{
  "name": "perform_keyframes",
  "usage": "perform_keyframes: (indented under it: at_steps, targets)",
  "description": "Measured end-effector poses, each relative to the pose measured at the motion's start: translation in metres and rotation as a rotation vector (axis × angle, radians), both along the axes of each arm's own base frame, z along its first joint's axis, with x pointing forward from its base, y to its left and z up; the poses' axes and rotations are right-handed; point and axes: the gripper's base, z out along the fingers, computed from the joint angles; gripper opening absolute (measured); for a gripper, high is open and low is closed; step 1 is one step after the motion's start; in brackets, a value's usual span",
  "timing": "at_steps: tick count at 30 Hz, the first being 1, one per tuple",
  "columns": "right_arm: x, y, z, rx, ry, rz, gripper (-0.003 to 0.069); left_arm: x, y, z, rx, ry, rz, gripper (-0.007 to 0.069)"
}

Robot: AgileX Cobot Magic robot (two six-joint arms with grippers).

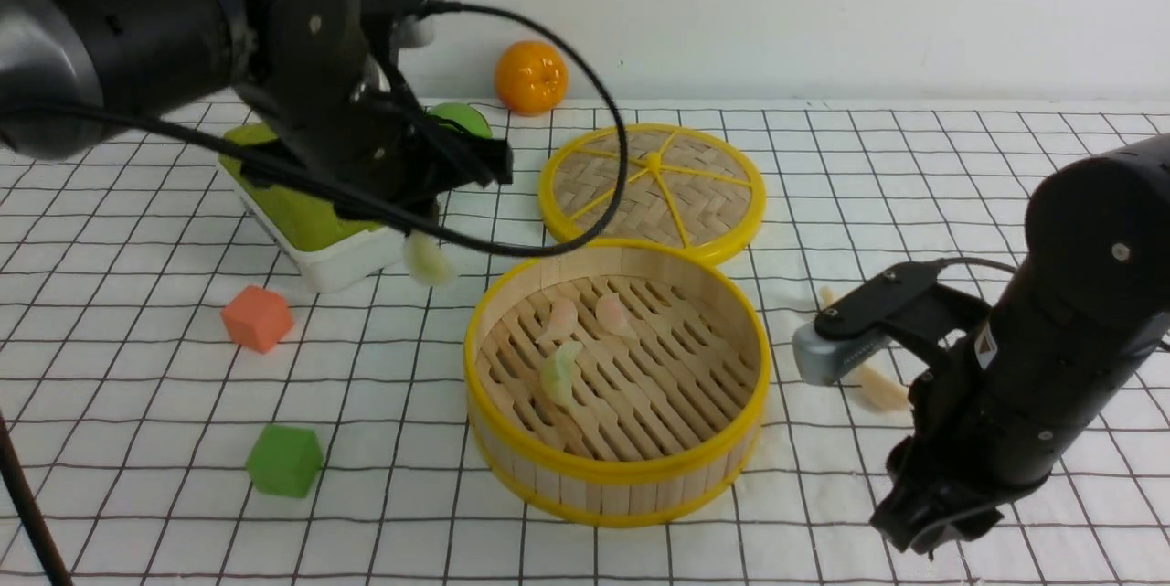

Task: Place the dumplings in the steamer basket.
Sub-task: Use the left arm to put the dumpling into the steamer

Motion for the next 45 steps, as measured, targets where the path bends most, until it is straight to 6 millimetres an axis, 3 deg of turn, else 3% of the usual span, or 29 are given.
perform_keyframes:
  at_steps: [2, 5, 11, 18, 25, 45]
  targets:
    - [-0.001, -0.001, 0.004, -0.002, -0.014, 0.003, 0.0239, 0.001, -0.005, 0.004, -0.009, -0.002, -0.047, 0.0052]
    - [-0.006, -0.007, 0.016, -0.014, -0.063, -0.006, 0.0239, 0.007, -0.031, 0.004, -0.032, 0.044, -0.199, 0.0049]
    - [-0.013, -0.019, 0.035, -0.053, -0.151, -0.074, 0.0239, 0.021, -0.083, -0.035, 0.061, 0.197, -0.333, 0.0049]
    - [-0.017, -0.025, 0.044, -0.059, -0.191, -0.119, 0.0239, 0.034, -0.113, -0.067, 0.203, 0.206, -0.388, 0.0041]
    - [-0.018, -0.025, 0.044, -0.060, -0.193, -0.120, 0.0239, 0.038, -0.123, -0.090, 0.253, 0.235, -0.389, 0.0040]
    - [-0.018, -0.025, 0.044, -0.061, -0.194, -0.119, 0.0239, 0.047, -0.126, -0.112, 0.262, 0.237, -0.335, 0.0043]
